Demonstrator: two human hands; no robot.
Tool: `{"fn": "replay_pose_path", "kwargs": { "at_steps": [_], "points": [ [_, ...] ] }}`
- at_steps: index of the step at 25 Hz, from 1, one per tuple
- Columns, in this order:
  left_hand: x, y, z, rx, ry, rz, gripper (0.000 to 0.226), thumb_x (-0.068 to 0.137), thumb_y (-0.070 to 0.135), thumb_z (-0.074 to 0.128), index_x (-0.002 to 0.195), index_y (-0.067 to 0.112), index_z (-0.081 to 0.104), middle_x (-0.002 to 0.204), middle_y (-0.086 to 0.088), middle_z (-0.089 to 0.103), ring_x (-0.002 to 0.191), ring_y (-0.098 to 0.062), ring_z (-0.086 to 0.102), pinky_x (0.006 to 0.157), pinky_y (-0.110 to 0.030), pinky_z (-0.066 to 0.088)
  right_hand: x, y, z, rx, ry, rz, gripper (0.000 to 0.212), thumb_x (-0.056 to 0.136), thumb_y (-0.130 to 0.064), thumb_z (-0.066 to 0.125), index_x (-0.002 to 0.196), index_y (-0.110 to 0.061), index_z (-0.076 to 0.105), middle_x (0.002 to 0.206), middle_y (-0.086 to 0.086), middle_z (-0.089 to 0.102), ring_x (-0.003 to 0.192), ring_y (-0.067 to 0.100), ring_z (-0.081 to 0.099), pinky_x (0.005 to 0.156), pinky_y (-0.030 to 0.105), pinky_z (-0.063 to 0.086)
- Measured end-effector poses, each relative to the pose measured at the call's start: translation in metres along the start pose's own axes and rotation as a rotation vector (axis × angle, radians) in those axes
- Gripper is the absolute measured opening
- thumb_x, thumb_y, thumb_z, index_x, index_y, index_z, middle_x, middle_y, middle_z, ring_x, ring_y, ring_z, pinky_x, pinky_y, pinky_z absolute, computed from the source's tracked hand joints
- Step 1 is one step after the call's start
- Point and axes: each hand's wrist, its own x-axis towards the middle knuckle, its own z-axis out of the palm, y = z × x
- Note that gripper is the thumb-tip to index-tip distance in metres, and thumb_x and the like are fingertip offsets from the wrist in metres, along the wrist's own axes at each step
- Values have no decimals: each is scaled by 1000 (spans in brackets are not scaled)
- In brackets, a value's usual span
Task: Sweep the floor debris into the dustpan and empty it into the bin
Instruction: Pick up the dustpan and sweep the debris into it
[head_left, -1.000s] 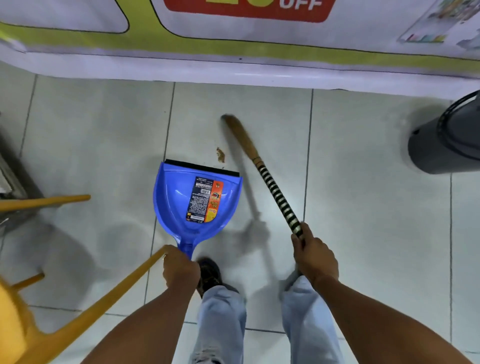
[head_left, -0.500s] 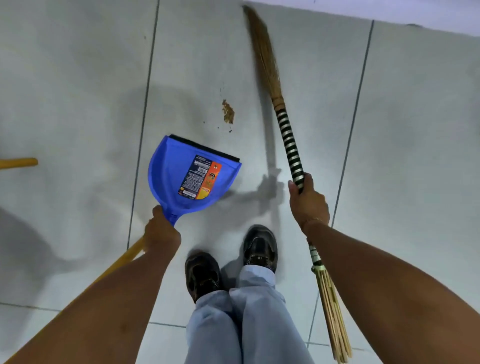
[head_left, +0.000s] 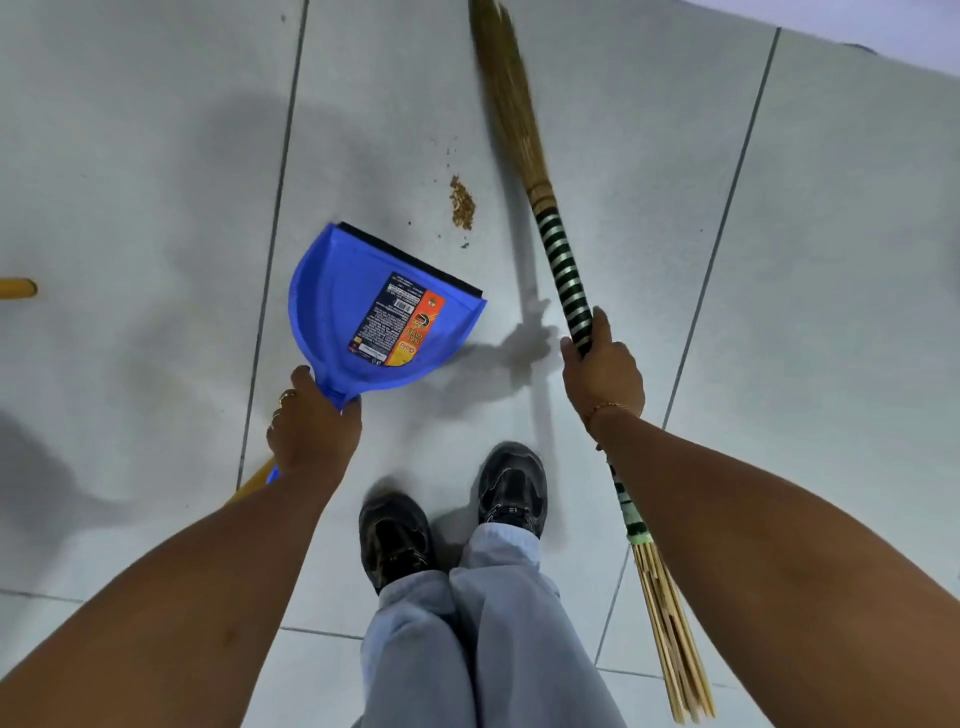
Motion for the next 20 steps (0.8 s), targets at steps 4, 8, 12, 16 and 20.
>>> {"fn": "replay_pose_path", "kwargs": {
  "at_steps": [4,8,12,16,20],
  "points": [
    [-1,1,-7,106,-9,154,51,87,15,54,134,5,34,115,-27,55,102,-46,56,87,-53,49,1,-12,-6,16,68,25,32,91,-10,48,121,0,47,121,19,52,103,38,57,73,34,40],
    [13,1,-6,253,-37,166,58,88,2,48,140,1,24,122,-27,52,103,-46,56,87,-52,47,15,-1,-15,-37,87,132,33,88,-2,43,121,-5,40,120,17,55,107,39,56,88,47,48],
    [43,-9,-1,363,20,214,60,90,-4,41,144,-3,16,126,-32,48,104,-52,53,90,-54,43,32,21,-7,-209,36,199,29,93,-12,40,122,-8,40,118,17,57,110,38,55,90,47,45],
    [70,-20,-7,467,88,305,59,90,-7,35,144,-7,10,124,-37,44,99,-55,52,86,-58,42,34,43,4,-308,36,148,28,91,-8,40,119,-8,42,112,16,59,105,38,57,88,46,43],
    [82,-20,-14,558,90,348,62,90,-6,37,144,-8,6,124,-36,44,96,-54,54,82,-58,44,15,74,17,-445,-42,46,29,87,-3,41,115,-10,43,106,15,59,99,35,56,87,43,39]
  ]
}}
